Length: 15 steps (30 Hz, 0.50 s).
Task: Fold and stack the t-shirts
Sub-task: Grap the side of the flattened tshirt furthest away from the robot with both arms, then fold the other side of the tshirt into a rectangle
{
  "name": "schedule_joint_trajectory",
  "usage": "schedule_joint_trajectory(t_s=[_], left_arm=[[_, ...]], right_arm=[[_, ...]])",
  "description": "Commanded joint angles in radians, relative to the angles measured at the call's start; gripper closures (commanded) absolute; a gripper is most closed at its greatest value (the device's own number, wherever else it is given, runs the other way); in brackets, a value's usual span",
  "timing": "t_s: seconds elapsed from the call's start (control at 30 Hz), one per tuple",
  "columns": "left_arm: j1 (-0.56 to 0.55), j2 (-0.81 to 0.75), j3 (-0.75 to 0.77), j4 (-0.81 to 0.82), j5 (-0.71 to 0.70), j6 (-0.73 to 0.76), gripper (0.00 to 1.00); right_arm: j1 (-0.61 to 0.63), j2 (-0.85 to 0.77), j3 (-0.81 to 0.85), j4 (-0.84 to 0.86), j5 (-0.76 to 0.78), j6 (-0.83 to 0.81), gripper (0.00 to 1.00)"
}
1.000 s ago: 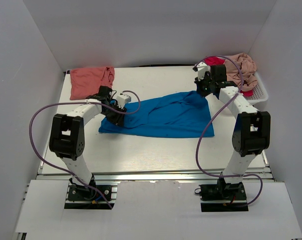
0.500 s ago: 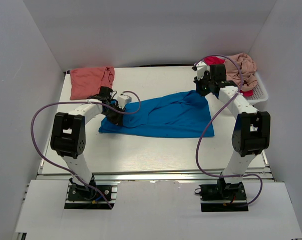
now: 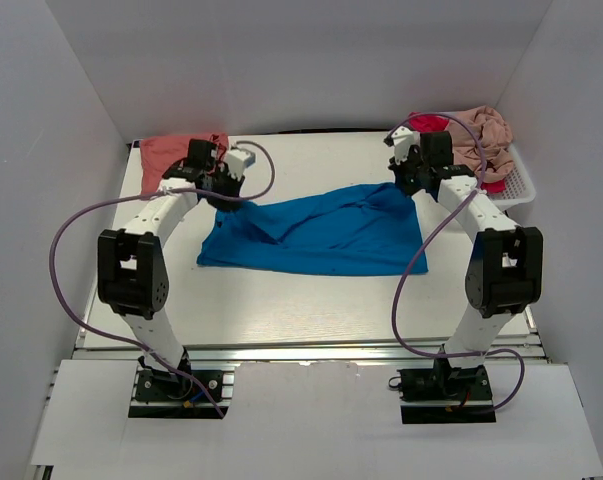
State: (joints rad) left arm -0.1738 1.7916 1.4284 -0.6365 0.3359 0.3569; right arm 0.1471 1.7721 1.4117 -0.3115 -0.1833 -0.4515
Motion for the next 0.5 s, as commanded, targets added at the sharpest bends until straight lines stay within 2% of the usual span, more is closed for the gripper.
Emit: schedule_joint_trajectory(t_s=[0.0, 0.07, 0.17, 0.47], left_arm=[[0.023, -0.028, 0.119, 0.070, -0.076, -0.018, 1.00], [0.069, 0.038, 0.173, 0.095, -0.072, -0.045, 1.00], [0.114, 0.130, 0.346, 0.069, -0.022, -0.102, 1.00], [0.119, 0.175, 0.429, 0.064, -0.101, -0.107, 1.00]], right_arm=[[0.002, -0.028, 0.000, 0.077, 0.044, -0.036, 1.00], [-0.003, -0.017, -0.011, 0.129, 0.048, -0.036, 1.00], [-0.007, 0.036, 0.010, 0.146, 0.053, -0.029, 1.00], [-0.026, 0.069, 0.084, 0.176, 0.041, -0.001, 1.00]])
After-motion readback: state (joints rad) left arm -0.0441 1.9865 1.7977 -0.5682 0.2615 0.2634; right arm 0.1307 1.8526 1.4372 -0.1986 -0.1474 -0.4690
